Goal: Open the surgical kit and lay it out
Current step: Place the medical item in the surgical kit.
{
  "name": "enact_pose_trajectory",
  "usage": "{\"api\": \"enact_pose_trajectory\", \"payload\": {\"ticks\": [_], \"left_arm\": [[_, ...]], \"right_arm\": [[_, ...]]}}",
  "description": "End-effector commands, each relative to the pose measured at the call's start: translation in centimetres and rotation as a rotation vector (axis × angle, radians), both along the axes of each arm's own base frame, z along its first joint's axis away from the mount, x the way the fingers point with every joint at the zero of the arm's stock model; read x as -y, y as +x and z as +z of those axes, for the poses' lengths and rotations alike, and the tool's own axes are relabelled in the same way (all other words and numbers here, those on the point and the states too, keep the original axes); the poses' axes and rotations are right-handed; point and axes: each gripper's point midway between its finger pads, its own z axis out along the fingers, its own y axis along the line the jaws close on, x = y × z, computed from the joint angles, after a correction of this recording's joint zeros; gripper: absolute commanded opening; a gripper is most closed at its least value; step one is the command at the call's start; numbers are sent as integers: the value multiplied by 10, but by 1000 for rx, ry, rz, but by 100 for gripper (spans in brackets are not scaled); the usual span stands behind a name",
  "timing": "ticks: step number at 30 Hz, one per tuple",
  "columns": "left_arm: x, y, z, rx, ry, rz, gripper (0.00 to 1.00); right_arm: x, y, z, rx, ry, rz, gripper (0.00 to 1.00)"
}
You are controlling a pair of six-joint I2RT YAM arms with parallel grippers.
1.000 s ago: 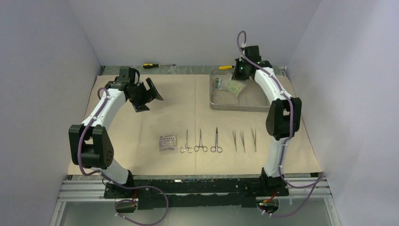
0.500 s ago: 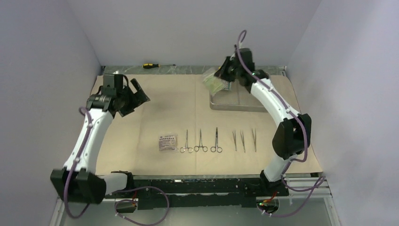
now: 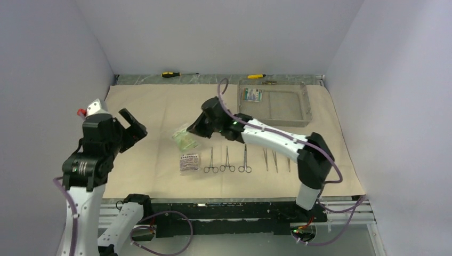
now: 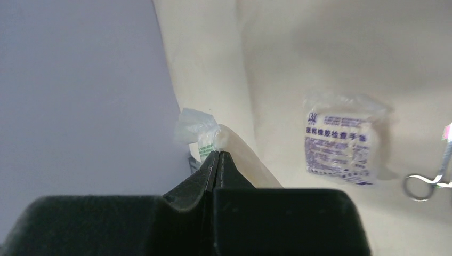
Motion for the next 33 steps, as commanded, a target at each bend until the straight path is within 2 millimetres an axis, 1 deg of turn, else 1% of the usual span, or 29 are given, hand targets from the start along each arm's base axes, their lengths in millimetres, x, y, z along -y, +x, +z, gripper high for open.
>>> {"api": "enact_pose_trajectory", "payload": {"ticks": [1, 5, 6, 10, 13, 15, 18, 20, 22, 23, 25, 26, 27, 29, 31, 33], "left_arm": [[-19, -32, 21, 38, 81, 47, 97], [-22, -53, 29, 73, 101, 34, 98], [-23, -57, 30, 79, 105, 36, 98], [-28, -74, 29, 95, 116, 56, 98], [-37, -86, 31, 101, 136, 97, 98], [-51, -96, 31, 99, 155, 183, 98], [-67, -108, 37, 140, 174, 275, 99], [-71, -112, 42, 174, 175, 299, 99], [-70, -113, 44, 195, 172, 299, 99], [-70, -113, 43, 193, 170, 296, 99], [-68, -111, 39, 181, 167, 287, 99], [-67, -110, 36, 169, 165, 280, 99], [-65, -108, 33, 158, 161, 270, 99], [-59, -102, 27, 128, 150, 243, 99], [-53, -95, 19, 95, 131, 222, 99], [-47, -88, 7, 48, 103, 205, 99]], "right_arm": [[-41, 1, -3, -123, 124, -145, 0], [-77, -9, -25, -224, 148, -142, 0], [-85, -11, -36, -253, 146, -144, 0], [-111, -16, -47, -320, 198, -150, 0], [-121, -18, -56, -355, 222, -167, 0], [-126, -20, -65, -391, 241, -181, 0], [-135, -23, -75, -438, 263, -185, 0], [-140, -25, -85, -448, 247, -190, 0], [-141, -28, -94, -465, 228, -201, 9], [-141, -29, -99, -473, 216, -199, 17], [-140, -32, -106, -473, 176, -192, 36], [-137, -31, -107, -461, 149, -189, 45], [-133, -31, -106, -445, 120, -187, 52], [-123, -29, -99, -382, 74, -182, 59], [-110, -21, -85, -300, 51, -189, 61], [-96, -13, -69, -220, 34, -194, 61]]}}
